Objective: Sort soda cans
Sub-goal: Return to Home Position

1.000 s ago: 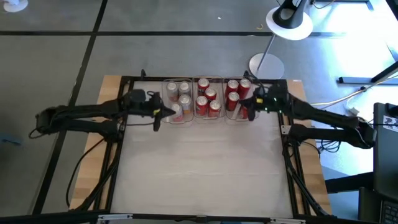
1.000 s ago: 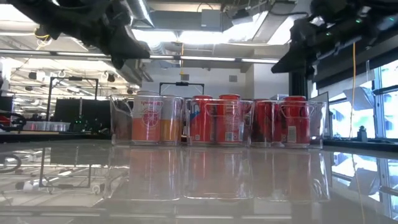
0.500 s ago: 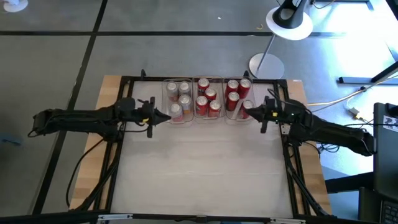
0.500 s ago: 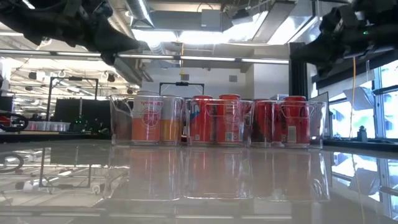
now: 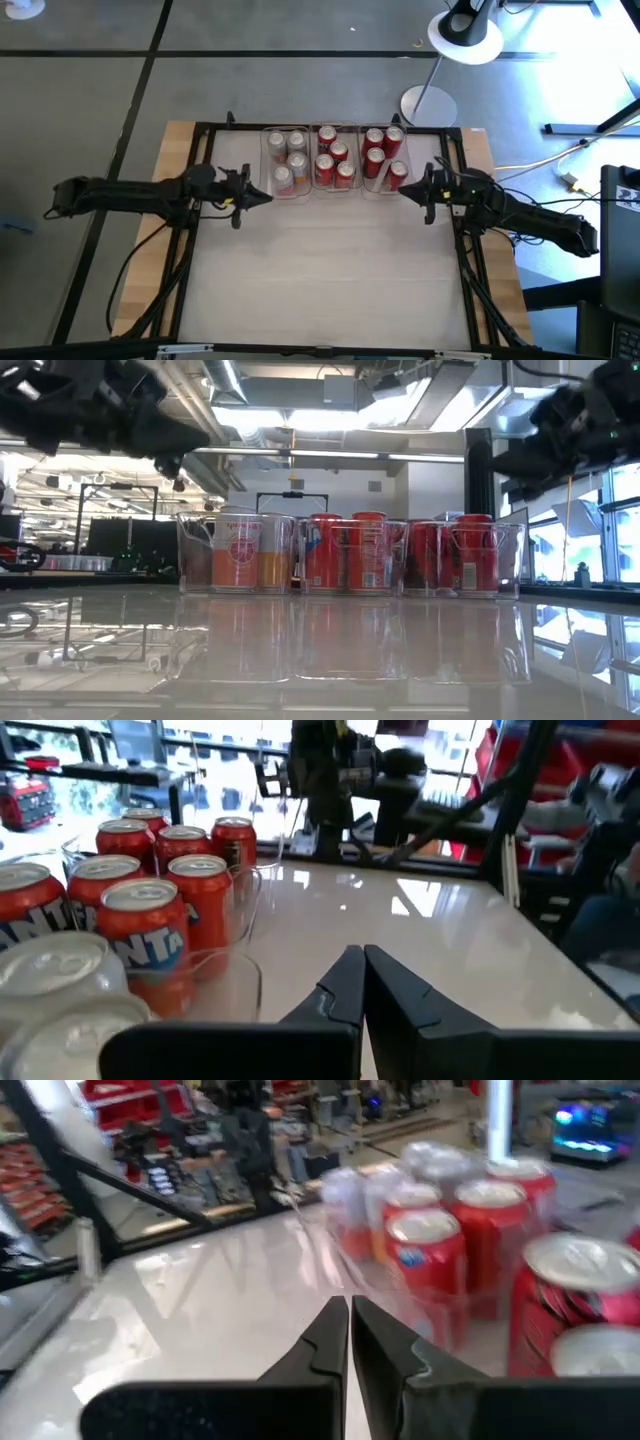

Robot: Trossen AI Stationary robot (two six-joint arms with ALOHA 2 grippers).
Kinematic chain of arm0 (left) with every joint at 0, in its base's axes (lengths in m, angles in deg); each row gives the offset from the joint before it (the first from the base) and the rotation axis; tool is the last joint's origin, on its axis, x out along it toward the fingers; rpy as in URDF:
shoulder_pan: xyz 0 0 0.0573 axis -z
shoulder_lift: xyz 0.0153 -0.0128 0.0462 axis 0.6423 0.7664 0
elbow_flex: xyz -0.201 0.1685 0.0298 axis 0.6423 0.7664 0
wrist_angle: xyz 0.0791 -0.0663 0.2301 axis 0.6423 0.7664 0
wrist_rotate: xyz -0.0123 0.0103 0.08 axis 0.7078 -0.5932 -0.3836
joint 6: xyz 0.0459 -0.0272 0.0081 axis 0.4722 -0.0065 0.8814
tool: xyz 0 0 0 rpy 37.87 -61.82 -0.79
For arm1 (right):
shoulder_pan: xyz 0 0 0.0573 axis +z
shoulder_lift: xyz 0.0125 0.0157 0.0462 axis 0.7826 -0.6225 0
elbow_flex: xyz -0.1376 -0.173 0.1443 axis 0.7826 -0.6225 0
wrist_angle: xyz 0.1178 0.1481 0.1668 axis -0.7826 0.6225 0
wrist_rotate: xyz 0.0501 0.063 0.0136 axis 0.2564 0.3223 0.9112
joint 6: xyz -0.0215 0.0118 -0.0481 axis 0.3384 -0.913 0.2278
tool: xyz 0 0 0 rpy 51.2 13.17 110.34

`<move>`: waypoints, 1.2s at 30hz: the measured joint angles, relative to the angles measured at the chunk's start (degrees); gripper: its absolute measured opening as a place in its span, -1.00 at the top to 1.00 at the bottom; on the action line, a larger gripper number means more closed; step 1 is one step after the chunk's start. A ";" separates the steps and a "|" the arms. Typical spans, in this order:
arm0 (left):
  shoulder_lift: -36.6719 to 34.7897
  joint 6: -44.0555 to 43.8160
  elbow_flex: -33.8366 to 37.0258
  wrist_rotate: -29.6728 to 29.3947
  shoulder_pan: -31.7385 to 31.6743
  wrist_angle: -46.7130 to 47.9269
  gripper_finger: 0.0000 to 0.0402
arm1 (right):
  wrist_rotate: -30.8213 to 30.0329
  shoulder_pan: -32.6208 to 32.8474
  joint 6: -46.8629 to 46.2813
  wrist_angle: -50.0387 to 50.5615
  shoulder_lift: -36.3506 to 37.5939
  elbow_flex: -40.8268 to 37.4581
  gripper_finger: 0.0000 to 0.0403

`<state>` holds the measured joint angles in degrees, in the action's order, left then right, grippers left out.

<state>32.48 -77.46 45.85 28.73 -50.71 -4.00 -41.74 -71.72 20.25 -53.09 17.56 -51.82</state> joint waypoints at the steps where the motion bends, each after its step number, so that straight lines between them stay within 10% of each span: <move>1: -0.53 -0.46 1.74 -0.10 0.00 -1.99 1.00 | -0.87 -0.01 -0.16 0.25 0.75 -0.88 0.91; 17: -6.20 -2.44 12.13 -7.13 0.31 -13.65 1.00 | -2.41 0.06 -2.98 -2.31 11.10 -8.23 0.91; 36: -38.91 -4.19 12.15 -8.39 -1.88 18.06 1.00 | -1.56 0.08 -2.20 -2.04 11.72 -8.38 0.91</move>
<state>-6.43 -81.65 58.00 20.35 -52.59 14.06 -43.30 -71.64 18.06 -55.12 29.28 -60.20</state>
